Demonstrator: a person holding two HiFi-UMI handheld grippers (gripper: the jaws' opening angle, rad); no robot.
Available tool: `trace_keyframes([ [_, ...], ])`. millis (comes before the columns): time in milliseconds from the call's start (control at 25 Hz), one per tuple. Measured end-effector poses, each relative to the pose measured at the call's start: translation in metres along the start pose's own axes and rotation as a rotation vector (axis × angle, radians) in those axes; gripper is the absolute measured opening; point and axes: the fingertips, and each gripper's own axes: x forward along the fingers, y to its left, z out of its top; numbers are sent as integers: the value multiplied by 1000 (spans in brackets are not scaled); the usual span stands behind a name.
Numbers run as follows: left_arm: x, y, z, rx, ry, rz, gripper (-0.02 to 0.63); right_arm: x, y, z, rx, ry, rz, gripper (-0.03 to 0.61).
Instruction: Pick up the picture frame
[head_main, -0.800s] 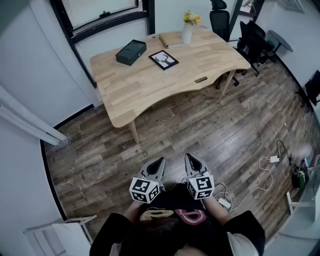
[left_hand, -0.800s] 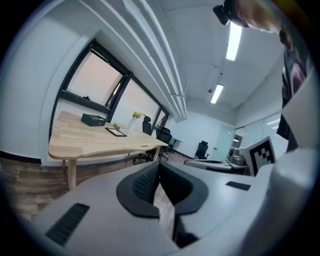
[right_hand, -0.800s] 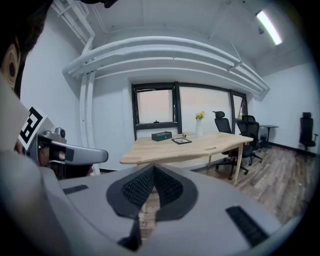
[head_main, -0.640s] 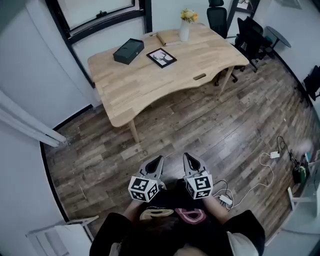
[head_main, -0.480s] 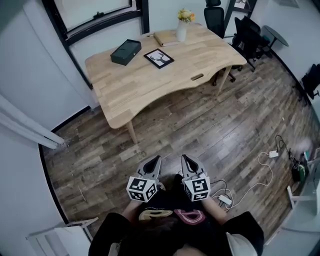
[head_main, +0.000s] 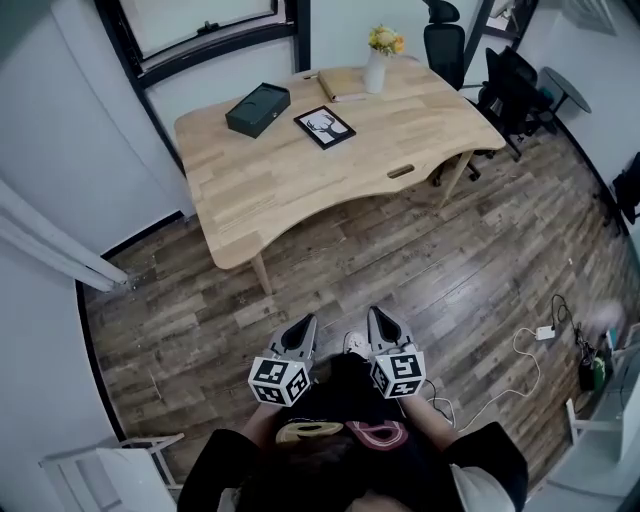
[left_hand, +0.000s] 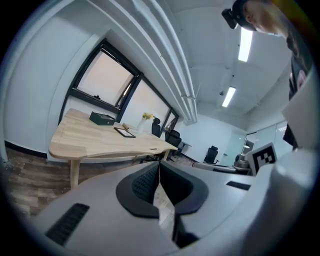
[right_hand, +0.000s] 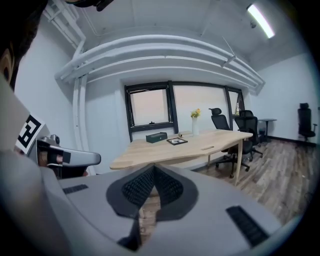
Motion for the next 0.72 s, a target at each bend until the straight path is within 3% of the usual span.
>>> trace_keyframes([
  [400,86,-14,15,36,16,62,18,54,-74,23,-13,8,93,9],
  [720,145,-31,19,-28,-25,127,18,76,-131,31,-45,30,159,9],
])
